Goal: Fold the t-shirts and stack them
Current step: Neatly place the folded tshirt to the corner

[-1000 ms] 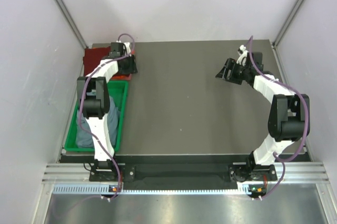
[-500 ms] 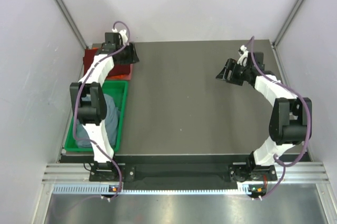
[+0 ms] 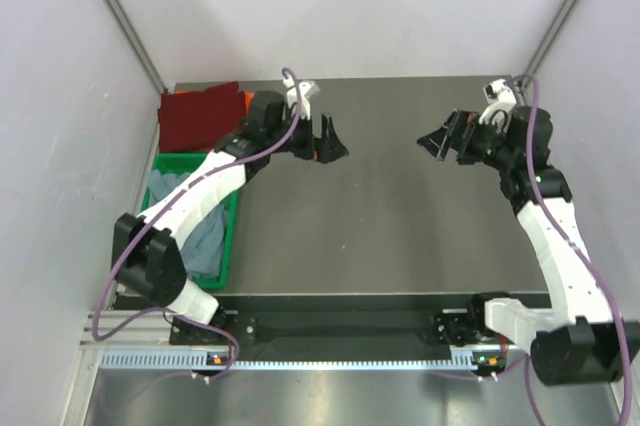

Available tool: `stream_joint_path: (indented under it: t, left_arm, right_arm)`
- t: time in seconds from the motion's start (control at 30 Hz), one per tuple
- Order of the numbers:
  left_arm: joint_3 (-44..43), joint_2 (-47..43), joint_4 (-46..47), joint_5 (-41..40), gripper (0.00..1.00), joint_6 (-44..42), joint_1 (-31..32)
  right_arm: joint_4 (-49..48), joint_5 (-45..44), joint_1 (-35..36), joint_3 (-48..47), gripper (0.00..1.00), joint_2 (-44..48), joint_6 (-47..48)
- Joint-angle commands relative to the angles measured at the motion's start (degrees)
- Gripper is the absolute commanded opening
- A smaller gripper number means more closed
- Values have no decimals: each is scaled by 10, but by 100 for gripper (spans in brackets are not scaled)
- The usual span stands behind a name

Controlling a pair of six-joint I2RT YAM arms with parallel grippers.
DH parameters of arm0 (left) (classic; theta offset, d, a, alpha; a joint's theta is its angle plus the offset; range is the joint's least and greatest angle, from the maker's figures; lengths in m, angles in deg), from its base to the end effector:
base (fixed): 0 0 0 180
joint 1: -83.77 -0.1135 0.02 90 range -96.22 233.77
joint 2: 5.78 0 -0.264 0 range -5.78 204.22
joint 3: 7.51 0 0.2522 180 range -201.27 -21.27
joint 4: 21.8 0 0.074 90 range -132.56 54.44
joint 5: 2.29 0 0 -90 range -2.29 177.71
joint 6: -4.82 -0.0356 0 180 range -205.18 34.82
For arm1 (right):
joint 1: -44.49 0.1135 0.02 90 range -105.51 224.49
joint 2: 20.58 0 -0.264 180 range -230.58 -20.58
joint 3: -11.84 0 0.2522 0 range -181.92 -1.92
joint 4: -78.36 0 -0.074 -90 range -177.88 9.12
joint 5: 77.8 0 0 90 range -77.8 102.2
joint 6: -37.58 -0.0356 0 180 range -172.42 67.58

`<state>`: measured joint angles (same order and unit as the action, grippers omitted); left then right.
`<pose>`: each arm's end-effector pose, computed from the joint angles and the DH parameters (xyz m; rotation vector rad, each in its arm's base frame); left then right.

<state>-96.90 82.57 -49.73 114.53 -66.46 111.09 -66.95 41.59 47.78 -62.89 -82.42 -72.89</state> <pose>0.3115 -0.1790 0.3341 0.4653 2.0765 -0.9677 0.2374 0.0311 0.3635 -0.0510 1.9776 0.7713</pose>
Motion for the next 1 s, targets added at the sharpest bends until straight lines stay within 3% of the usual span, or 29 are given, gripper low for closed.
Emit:
stream_joint_path:
  t: [0.0, 0.37, 0.97]
  left_arm:
    - [75, -75, 121, 18, 99, 64, -15]
    - [178, -235, 151, -32, 99, 80, -14]
    - [175, -290, 144, -23, 99, 93, -14]
  right_arm:
    - [9, 18, 6, 38, 100, 60, -19]
    - [17, -7, 6, 83, 100, 169, -36]
    - [16, -42, 6, 83, 100, 193, -46]
